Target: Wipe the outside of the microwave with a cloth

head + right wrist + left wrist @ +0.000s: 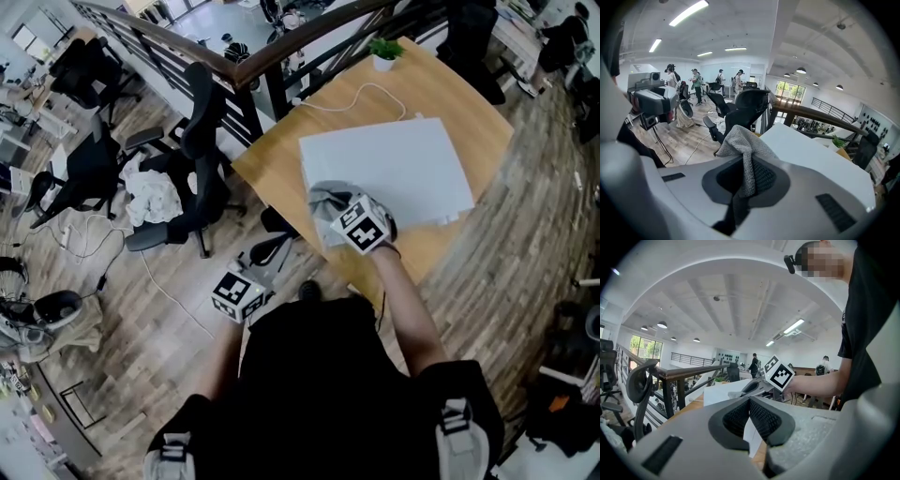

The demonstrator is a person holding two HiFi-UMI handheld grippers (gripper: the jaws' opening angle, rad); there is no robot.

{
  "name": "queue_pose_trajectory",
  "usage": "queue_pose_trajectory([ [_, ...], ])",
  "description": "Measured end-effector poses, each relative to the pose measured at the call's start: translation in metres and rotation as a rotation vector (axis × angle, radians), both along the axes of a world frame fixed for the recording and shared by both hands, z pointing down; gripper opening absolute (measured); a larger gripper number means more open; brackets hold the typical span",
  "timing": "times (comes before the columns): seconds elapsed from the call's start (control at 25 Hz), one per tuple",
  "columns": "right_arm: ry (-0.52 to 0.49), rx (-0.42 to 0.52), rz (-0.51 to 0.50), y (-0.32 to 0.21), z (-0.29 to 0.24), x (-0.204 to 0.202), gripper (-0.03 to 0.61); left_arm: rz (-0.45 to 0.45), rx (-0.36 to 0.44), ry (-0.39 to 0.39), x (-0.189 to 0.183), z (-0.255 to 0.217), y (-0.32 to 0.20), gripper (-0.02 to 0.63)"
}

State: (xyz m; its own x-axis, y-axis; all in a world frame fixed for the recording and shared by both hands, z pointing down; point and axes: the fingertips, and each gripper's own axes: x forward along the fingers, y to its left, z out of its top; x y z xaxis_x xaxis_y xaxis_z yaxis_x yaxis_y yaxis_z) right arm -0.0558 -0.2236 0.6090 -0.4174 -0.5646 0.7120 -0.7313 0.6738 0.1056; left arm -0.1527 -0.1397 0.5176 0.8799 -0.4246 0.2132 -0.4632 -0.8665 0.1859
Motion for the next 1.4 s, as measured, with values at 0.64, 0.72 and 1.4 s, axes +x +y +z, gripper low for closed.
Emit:
queue_pose_trajectory([
  [0.64, 0.066, 0.038, 0.021, -0.07, -0.005, -0.002, 0.015, -0.029, 0.011, 0.003, -0.016, -0.003, -0.001, 0.002],
  [0.72, 0.063, 0.051, 0.029, -0.078, -0.006, 0.0, 0.015, -0.04, 0.002, 0.004, -0.019, -0.001, -0.002, 0.002],
  [1.4, 0.1, 0.056, 0.031, -0.083, -0.002, 0.02, 0.015, -0.068, 0.012, 0.008, -0.02, -0.008, -0.014, 0.002],
])
